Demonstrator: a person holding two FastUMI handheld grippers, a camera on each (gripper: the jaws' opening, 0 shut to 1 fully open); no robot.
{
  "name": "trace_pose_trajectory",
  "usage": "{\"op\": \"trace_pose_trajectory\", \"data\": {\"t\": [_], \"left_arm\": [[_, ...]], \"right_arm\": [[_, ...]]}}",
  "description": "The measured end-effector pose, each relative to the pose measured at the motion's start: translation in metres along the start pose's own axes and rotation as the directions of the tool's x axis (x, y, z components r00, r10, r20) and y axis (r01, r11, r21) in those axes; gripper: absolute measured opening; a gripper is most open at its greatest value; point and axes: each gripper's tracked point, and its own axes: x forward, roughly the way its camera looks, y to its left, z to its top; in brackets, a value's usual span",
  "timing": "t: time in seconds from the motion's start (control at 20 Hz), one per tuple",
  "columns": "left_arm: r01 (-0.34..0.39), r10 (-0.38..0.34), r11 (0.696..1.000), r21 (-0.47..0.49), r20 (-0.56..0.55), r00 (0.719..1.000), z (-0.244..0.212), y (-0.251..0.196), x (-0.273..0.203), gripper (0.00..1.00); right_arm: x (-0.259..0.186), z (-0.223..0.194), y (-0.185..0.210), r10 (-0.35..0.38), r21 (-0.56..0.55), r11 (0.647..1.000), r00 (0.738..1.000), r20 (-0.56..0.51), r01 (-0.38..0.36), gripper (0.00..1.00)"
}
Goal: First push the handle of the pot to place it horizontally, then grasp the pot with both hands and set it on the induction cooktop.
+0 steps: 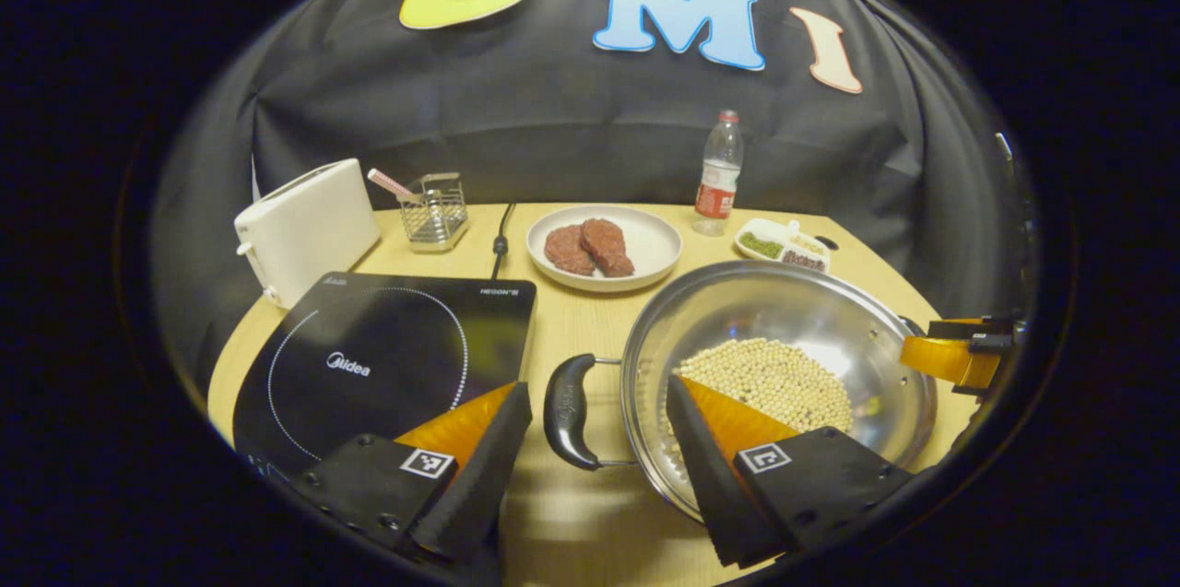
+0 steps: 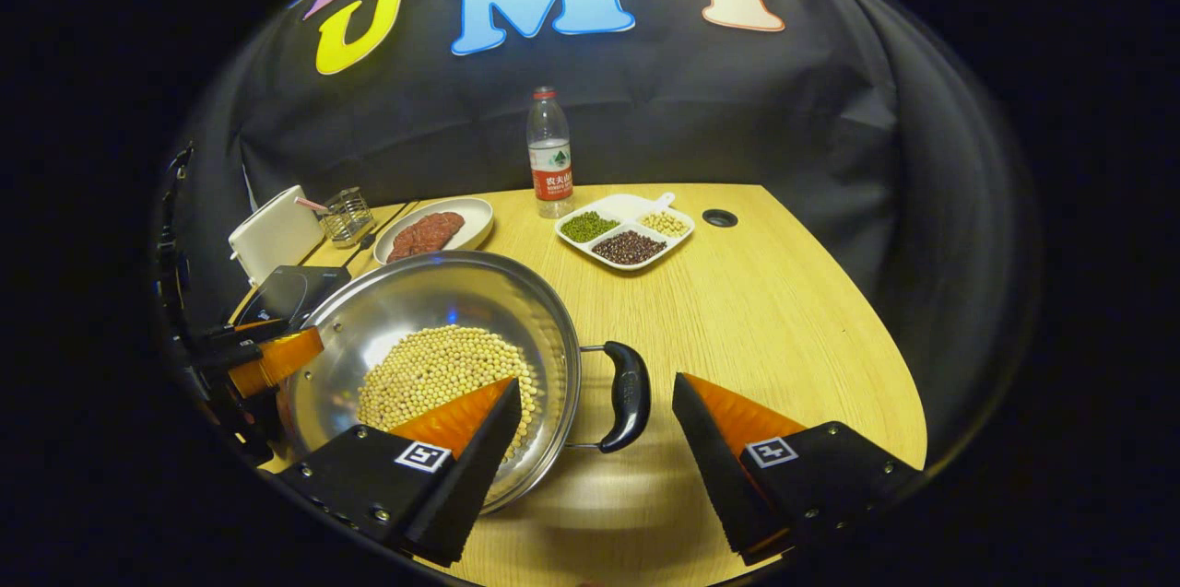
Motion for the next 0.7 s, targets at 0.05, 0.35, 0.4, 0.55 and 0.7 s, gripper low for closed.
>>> {"op": "trace_pose_trajectory", "data": {"t": [0.05,0.35,0.4,0.55,0.7], "left_arm": [[-0.002,0.002,1.0,-0.002,-0.01,1.0,-0.003,0.0,0.003,0.96],[-0.011,0.011,1.0,0.018,-0.054,0.998,-0.013,-0.001,0.015,0.88],[-0.015,0.016,1.0,0.024,-0.056,0.998,-0.012,0.001,0.016,0.88],[-0.019,0.02,0.999,0.026,-0.054,0.998,-0.012,0.002,0.016,0.73],[-0.024,0.024,1.0,0.004,-0.053,0.998,-0.009,0.004,0.015,0.75]], "right_arm": [[0.003,-0.003,0.001,-0.001,0.007,1.0,1.0,-0.013,0.001,1.0],[0.018,-0.014,0.001,-0.02,0.019,1.0,0.997,-0.079,0.021,0.77],[0.021,-0.014,-0.003,-0.031,0.019,0.999,0.996,-0.081,0.033,0.74],[0.02,-0.015,-0.001,-0.036,0.028,0.999,0.995,-0.093,0.039,0.62],[0.018,-0.014,-0.001,-0.05,0.037,0.998,0.994,-0.097,0.054,0.57]]}}
